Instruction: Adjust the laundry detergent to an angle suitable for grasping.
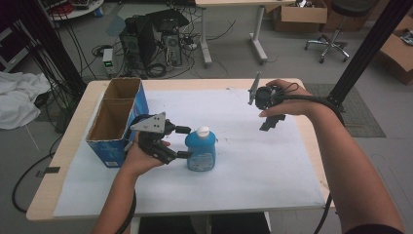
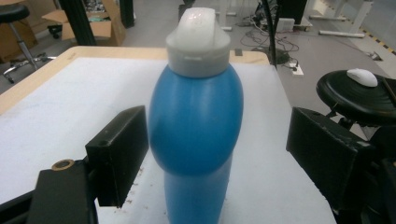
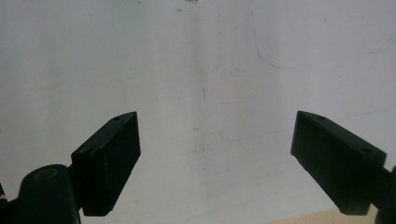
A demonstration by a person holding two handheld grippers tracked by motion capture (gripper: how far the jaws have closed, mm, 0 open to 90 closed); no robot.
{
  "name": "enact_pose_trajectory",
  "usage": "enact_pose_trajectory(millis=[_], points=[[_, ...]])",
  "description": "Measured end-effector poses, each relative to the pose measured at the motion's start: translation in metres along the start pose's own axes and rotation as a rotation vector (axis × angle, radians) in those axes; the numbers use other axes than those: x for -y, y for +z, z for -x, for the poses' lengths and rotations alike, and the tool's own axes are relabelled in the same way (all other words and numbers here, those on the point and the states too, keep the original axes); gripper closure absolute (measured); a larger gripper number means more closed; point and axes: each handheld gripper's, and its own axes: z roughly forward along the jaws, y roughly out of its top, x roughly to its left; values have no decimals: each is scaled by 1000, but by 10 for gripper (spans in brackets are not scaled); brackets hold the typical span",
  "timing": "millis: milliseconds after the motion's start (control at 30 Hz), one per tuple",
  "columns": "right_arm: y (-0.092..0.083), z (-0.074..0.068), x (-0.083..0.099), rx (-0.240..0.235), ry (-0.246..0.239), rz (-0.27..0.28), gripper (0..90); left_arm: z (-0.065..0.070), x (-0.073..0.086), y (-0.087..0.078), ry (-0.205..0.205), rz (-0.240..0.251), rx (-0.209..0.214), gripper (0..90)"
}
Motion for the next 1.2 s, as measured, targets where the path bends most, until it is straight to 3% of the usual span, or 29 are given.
enact_pose_trajectory(millis=[433, 833, 1200], points=[[-1, -1, -2, 4, -3, -2, 159, -1, 3, -7, -10, 22, -21, 199], [-1, -2, -5, 2, -6, -2, 159, 4, -3, -15, 2, 14, -42, 164], [-3, -3, -6, 7, -12, 5, 159, 14, -17, -34, 0, -71, -85, 131]])
